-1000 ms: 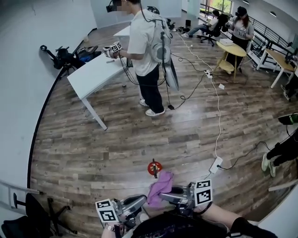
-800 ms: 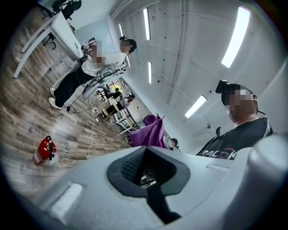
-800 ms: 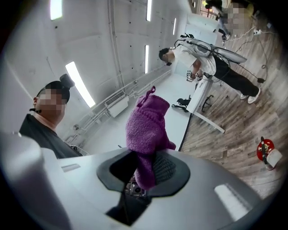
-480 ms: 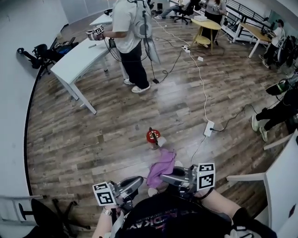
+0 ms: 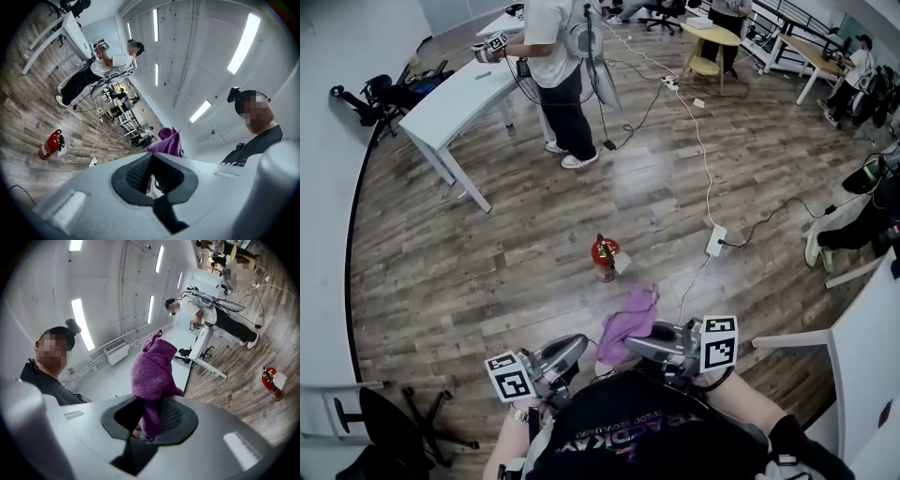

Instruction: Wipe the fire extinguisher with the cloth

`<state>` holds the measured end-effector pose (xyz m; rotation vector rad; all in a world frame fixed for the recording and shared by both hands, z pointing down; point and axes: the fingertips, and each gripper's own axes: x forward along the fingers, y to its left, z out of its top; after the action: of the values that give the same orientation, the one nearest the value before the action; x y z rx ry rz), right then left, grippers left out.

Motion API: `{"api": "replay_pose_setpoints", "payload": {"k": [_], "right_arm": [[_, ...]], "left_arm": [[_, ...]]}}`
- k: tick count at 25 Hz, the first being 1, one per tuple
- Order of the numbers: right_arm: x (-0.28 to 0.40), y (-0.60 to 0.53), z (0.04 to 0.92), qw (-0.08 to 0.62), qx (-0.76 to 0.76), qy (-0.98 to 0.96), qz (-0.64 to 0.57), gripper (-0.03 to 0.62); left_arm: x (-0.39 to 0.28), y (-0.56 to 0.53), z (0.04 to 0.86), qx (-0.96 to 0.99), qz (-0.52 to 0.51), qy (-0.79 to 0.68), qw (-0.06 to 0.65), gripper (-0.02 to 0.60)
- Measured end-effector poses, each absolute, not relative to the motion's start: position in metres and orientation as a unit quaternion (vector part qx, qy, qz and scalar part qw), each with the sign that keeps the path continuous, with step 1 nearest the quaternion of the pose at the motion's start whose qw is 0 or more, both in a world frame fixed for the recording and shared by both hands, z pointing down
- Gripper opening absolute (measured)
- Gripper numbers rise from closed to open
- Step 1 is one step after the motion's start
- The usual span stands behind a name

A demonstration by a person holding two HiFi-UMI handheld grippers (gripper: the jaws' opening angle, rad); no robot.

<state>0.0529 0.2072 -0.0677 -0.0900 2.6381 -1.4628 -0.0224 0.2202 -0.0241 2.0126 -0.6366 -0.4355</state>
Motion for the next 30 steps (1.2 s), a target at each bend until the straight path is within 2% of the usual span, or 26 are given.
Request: {"api": "replay_pose_setpoints", "payload": {"k": [30], "right_arm": [[0.062, 0.249, -0.060, 0.045, -0.029, 0.868, -0.493, 0.086]], "left_arm": [[-0.005, 0.246, -0.017, 0.821, -0.178, -0.232, 0.489, -0.003]]}}
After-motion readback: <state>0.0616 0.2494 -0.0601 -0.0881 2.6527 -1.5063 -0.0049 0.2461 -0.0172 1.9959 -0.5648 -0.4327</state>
